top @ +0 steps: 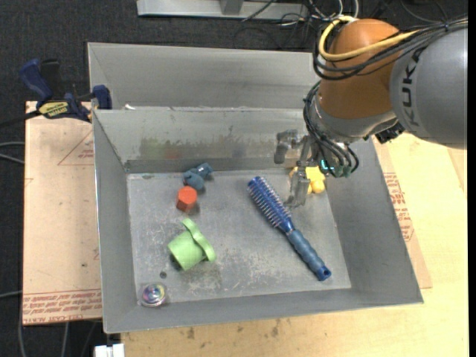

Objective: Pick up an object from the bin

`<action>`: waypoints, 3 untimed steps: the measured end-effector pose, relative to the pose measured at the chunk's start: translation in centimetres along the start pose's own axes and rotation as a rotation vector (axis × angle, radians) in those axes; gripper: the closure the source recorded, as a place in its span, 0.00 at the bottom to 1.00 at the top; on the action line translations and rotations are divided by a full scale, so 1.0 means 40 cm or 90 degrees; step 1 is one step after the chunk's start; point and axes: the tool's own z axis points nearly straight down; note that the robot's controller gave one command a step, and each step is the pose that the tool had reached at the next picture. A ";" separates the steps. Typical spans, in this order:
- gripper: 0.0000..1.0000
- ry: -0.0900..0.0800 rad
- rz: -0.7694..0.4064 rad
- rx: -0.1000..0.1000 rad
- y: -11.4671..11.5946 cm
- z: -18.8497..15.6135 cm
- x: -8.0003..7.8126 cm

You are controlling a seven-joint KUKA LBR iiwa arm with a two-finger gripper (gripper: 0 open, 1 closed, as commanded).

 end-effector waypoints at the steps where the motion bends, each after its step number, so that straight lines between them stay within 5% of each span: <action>1: 0.00 0.001 0.065 0.000 -0.121 0.271 0.055; 2: 0.00 0.002 0.118 -0.001 -0.050 0.340 0.274; 3: 0.00 -0.004 -0.080 0.000 -0.068 0.335 0.281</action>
Offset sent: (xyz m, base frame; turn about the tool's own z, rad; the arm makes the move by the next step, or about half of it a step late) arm -0.0201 -0.0472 -0.1036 0.0999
